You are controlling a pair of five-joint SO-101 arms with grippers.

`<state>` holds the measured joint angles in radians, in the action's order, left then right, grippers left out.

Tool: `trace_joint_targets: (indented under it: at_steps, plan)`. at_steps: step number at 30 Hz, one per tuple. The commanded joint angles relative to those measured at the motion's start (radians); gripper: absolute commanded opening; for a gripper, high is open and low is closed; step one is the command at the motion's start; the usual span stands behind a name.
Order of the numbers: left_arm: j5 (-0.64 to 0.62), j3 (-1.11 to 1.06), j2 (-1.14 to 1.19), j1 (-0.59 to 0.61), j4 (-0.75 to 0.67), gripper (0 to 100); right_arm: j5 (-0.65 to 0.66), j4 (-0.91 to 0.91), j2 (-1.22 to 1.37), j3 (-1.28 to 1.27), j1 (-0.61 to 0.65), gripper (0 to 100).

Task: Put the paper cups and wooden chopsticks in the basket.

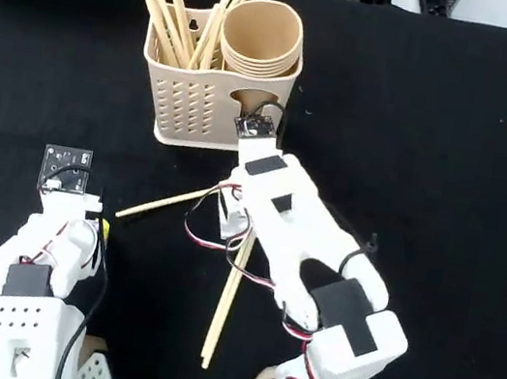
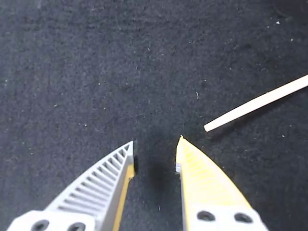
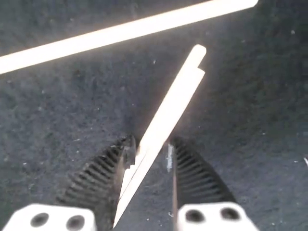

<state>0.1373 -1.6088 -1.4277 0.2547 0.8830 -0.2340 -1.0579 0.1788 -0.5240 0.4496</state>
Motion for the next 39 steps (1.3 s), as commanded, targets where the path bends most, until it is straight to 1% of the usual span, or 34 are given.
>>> trace_joint_targets:
  at_steps: [1, 4, 6, 10, 15, 19, 24, 26, 29, 31, 32, 35, 36, 39]
  plan:
    - [-0.003, 0.007, -0.020, -0.010, -0.020, 16, 0.000, -0.012, 0.002, 0.021, -0.032, 5.9]
    - [-0.003, 0.007, -0.020, -0.013, -0.021, 16, 0.005, -0.015, -0.022, -0.005, -0.078, 1.5]
    - [-0.003, 0.007, -0.020, -0.013, -0.021, 16, 0.038, -0.012, -0.070, -0.042, -0.094, 1.5]
    - [-0.003, 0.007, -0.020, -0.013, -0.021, 16, 0.058, 0.008, -0.223, -0.136, -0.117, 1.4]
    - [-0.003, 0.007, -0.020, -0.012, -0.021, 16, 0.175, 0.029, -0.424, -0.239, -0.160, 1.4]
    - [-0.003, 0.007, -0.020, -0.008, -0.021, 16, 0.292, 0.029, -0.504, -0.255, -0.241, 1.4]
    - [-0.003, 0.007, -0.020, -0.008, -0.021, 16, 0.465, 0.063, -0.460, -0.240, -0.350, 1.4]
    - [-0.003, 0.005, -0.020, -0.007, -0.021, 16, 0.535, 0.091, -0.409, -0.239, -0.373, 1.4]
    - [-0.003, 0.004, -0.020, -0.005, -0.021, 16, 0.620, 0.109, -0.346, -0.237, -0.374, 1.7]
    - [-0.003, 0.004, -0.020, -0.005, -0.021, 16, 0.655, 0.107, -0.328, -0.239, -0.365, 2.6]
    - [-0.003, 0.004, -0.020, -0.005, -0.021, 16, 0.669, 0.107, -0.328, -0.242, -0.362, 4.7]
    - [-0.003, 0.004, -0.020, -0.005, -0.021, 16, 0.697, 0.083, -0.334, -0.243, -0.362, 15.6]
    - [-0.003, 0.004, -0.020, -0.005, -0.021, 16, 0.707, 0.072, -0.334, -0.243, -0.362, 17.7]
    - [-0.003, 0.004, -0.020, -0.005, -0.021, 16, 0.717, 0.057, -0.335, -0.243, -0.364, 14.3]
